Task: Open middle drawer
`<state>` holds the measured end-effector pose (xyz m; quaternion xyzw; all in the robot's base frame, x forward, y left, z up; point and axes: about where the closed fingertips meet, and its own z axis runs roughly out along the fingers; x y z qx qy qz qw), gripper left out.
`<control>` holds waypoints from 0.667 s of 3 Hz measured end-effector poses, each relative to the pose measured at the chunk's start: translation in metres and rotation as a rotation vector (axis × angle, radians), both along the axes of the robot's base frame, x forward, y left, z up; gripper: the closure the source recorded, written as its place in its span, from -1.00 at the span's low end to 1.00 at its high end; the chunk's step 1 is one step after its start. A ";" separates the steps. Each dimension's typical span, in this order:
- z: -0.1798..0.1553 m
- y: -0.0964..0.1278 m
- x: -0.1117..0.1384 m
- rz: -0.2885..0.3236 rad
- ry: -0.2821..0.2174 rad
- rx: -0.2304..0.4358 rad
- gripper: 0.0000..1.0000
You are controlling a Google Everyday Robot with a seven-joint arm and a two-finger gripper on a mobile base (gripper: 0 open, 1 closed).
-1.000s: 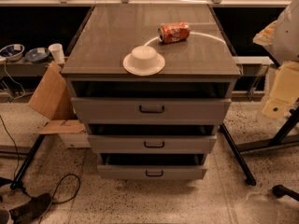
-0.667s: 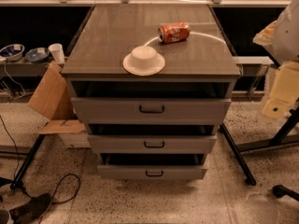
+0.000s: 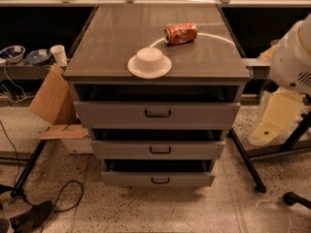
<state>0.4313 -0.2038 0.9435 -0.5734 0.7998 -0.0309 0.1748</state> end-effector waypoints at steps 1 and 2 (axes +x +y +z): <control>-0.050 0.013 -0.006 -0.050 0.017 0.064 -1.00; -0.113 0.012 -0.006 -0.116 0.036 0.173 -1.00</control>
Offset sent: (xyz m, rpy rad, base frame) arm 0.0063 0.0098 -0.1899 0.3380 0.0211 -0.2125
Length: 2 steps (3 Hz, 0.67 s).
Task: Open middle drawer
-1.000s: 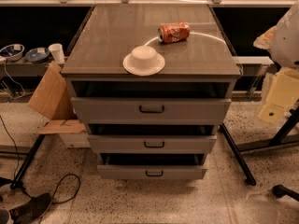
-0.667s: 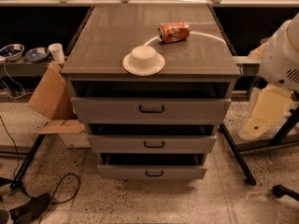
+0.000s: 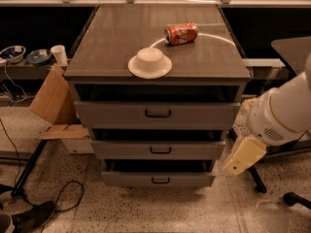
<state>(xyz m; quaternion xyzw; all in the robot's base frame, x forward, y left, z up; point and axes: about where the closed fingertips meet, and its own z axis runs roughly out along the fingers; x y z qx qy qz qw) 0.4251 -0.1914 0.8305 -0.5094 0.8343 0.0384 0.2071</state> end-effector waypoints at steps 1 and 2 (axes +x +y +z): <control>-0.061 -0.005 0.007 -0.078 0.012 0.131 -1.00; -0.116 -0.001 0.023 -0.128 0.038 0.261 -1.00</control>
Offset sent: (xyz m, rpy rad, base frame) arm 0.0381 -0.0014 -0.1649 0.3872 0.0553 -0.1776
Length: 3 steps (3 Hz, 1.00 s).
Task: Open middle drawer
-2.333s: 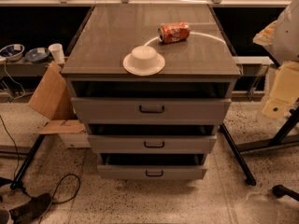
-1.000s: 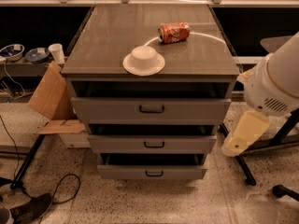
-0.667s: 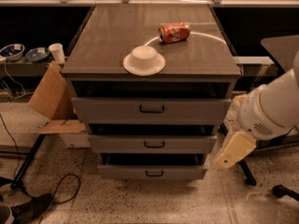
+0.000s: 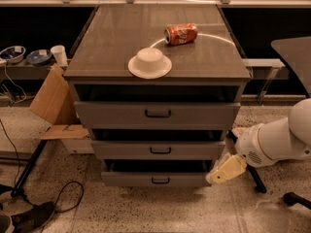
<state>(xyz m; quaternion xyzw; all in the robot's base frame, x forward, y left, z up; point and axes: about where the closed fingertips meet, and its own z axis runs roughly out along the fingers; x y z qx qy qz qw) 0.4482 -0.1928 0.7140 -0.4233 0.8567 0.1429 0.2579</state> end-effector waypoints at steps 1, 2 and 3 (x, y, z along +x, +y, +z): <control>-0.005 0.006 0.001 -0.003 0.001 0.003 -1.00; -0.024 0.018 0.005 -0.025 0.012 0.013 -1.00; -0.052 0.031 0.012 -0.047 0.037 0.030 -1.00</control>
Offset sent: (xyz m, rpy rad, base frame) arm 0.0124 0.0304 -0.0485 0.0295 0.0234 -0.0637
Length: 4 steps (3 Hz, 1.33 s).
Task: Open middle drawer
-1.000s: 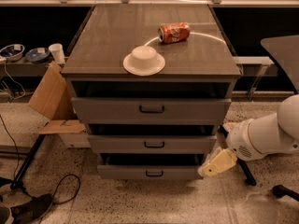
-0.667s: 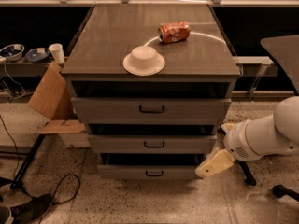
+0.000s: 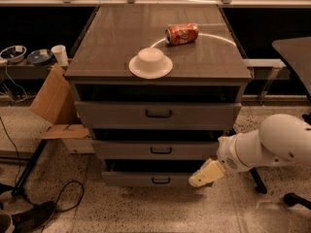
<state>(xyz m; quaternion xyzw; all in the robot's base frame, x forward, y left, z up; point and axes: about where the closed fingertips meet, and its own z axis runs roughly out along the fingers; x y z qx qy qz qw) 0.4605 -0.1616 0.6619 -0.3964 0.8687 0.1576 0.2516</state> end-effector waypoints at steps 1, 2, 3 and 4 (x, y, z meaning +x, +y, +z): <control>-0.030 0.012 0.009 -0.010 0.026 0.015 -1.00; -0.056 0.025 0.023 -0.015 0.038 0.045 -1.00; -0.073 0.043 0.042 -0.013 0.029 0.076 -1.00; -0.084 0.057 0.055 -0.031 0.031 0.105 -0.63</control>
Offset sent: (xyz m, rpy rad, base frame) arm 0.0412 0.0392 -0.0879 0.0833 0.0542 -0.0264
